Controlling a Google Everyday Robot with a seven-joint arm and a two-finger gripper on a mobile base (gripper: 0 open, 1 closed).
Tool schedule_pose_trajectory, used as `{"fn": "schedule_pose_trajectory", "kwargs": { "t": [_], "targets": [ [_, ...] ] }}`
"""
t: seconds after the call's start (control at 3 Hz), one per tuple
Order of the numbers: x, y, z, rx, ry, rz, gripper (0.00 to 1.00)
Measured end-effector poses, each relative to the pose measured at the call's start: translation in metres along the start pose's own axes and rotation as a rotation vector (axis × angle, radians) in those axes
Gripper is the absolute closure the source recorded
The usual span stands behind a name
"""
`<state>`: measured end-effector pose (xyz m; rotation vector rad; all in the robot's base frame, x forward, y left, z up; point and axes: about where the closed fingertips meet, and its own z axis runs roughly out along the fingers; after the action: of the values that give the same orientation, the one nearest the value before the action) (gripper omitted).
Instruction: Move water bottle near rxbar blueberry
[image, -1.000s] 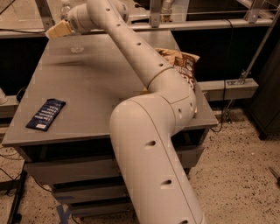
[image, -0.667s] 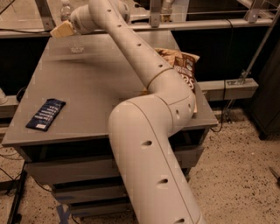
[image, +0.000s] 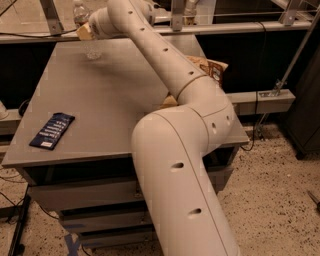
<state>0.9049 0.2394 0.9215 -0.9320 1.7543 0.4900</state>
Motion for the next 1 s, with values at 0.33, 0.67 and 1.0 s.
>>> {"fn": "schedule_pose_trajectory", "kwargs": {
  "t": [0.33,0.67,1.0],
  "targets": [
    [-0.004,-0.004,-0.023,0.018,-0.009,0.013,0.87],
    [-0.014,0.012,-0.061,-0.003,-0.034,0.009,1.0],
    [-0.02,0.05,-0.099,-0.061,-0.054,0.013,1.0]
  ]
}}
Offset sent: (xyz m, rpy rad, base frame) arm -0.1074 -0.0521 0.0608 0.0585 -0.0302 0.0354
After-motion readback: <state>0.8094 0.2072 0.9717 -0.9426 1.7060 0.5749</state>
